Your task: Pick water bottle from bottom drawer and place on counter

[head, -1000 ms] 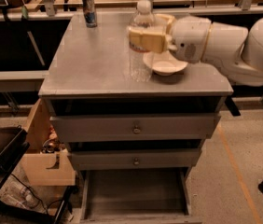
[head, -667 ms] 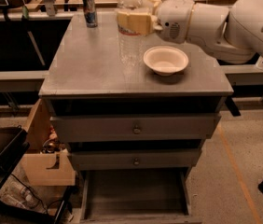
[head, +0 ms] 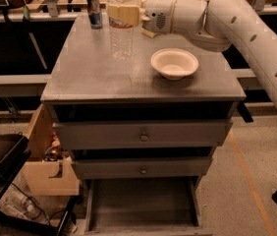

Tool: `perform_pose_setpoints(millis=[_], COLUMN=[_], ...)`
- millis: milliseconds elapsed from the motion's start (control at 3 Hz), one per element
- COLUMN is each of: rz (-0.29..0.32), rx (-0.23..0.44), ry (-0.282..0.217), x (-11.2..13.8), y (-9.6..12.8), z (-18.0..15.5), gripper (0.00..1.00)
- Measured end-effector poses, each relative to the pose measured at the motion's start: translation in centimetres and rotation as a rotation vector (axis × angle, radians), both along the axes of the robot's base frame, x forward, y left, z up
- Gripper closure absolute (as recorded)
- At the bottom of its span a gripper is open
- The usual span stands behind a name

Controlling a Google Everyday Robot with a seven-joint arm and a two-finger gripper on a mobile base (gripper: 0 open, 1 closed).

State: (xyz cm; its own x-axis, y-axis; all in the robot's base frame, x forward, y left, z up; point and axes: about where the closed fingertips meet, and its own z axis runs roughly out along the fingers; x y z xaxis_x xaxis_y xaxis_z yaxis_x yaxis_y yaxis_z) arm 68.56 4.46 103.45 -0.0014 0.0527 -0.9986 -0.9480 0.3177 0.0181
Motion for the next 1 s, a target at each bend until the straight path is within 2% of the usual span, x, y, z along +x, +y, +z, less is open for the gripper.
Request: perform_pose_setpoints(millis=[333, 667, 1000], rz=[0.060, 0.110, 0.110], rx=[0.001, -0.033, -0.026], ry=[0.029, 0.038, 0.036], x=[1.6, 2.2, 1.8], y=[3.1, 6.9, 7.0], z=[-1.3, -2.1, -2.2], gripper=[1.00, 1.00, 1.00])
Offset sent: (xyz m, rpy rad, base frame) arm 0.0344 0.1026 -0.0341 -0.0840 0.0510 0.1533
